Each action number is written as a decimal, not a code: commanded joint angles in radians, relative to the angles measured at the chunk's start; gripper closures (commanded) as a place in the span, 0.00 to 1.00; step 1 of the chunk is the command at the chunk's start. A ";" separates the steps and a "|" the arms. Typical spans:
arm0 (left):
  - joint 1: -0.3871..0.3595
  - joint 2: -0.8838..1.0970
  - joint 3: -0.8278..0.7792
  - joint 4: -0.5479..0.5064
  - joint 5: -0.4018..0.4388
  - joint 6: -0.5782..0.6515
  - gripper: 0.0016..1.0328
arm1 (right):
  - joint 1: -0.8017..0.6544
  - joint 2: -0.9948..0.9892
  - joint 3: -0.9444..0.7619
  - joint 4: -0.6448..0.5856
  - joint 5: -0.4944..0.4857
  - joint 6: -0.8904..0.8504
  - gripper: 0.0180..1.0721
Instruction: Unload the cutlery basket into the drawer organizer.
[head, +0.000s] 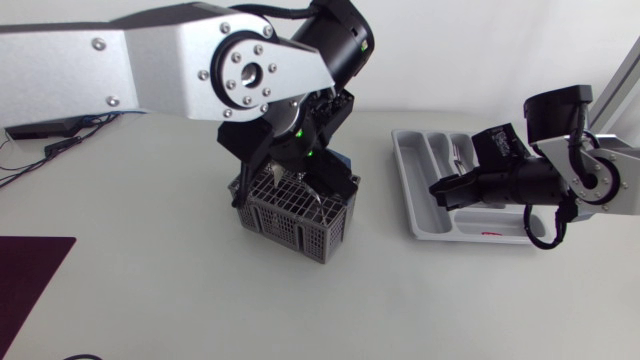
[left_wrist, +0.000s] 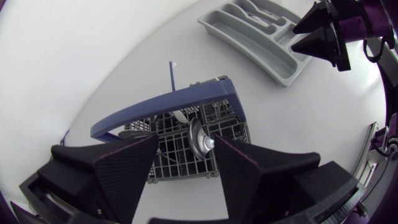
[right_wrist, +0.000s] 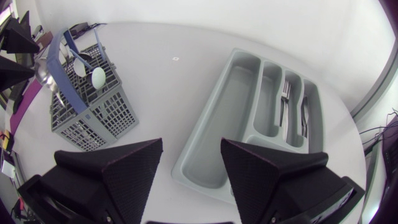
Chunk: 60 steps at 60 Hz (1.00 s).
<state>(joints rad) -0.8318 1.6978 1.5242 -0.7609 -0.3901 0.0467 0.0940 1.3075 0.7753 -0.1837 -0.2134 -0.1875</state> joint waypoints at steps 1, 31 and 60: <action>0.014 0.036 0.037 -0.023 0.014 -0.034 0.27 | 0.018 -0.019 -0.031 -0.014 -0.004 -0.004 0.32; 0.034 0.086 0.045 -0.043 0.054 -0.059 0.70 | 0.072 -0.076 -0.051 -0.037 0.009 -0.004 0.32; 0.022 0.054 0.030 -0.054 0.060 -0.033 0.87 | 0.101 -0.086 -0.070 -0.031 0.042 -0.004 0.32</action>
<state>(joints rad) -0.8051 1.7672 1.5459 -0.7959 -0.3489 0.0227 0.1883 1.2358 0.7307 -0.2092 -0.1791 -0.1871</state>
